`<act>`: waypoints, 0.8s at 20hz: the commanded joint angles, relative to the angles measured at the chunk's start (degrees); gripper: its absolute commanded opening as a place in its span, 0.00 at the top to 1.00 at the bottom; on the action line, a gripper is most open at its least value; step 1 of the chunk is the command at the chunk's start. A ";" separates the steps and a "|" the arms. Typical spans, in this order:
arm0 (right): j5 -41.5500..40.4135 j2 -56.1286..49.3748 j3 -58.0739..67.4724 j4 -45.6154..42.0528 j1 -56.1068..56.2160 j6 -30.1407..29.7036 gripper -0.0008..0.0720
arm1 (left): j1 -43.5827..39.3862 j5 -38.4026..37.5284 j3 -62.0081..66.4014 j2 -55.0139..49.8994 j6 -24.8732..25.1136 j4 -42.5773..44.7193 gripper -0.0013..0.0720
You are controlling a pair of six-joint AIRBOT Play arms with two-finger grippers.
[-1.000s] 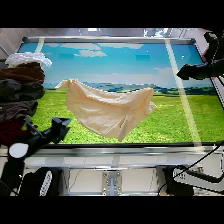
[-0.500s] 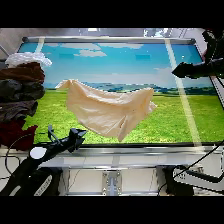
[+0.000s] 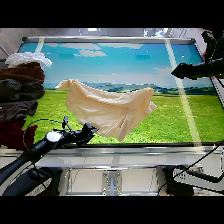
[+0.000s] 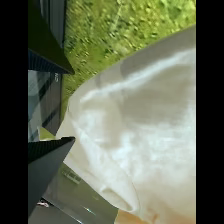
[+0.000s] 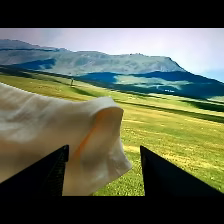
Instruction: Fold the shirts.
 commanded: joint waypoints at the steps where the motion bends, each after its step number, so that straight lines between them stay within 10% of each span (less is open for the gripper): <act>1: 0.42 -0.02 -0.02 0.02 0.02 0.00 0.31 | -0.35 -0.48 0.74 -2.23 0.63 -1.62 0.40; 8: 0.42 -0.02 -0.02 0.02 0.02 -0.02 0.31 | -0.35 -3.04 0.74 -9.01 23.58 -25.53 0.41; 16: 0.48 -0.02 -0.02 -0.02 0.02 0.00 0.31 | -0.59 -7.82 0.76 -12.79 25.05 -27.50 0.49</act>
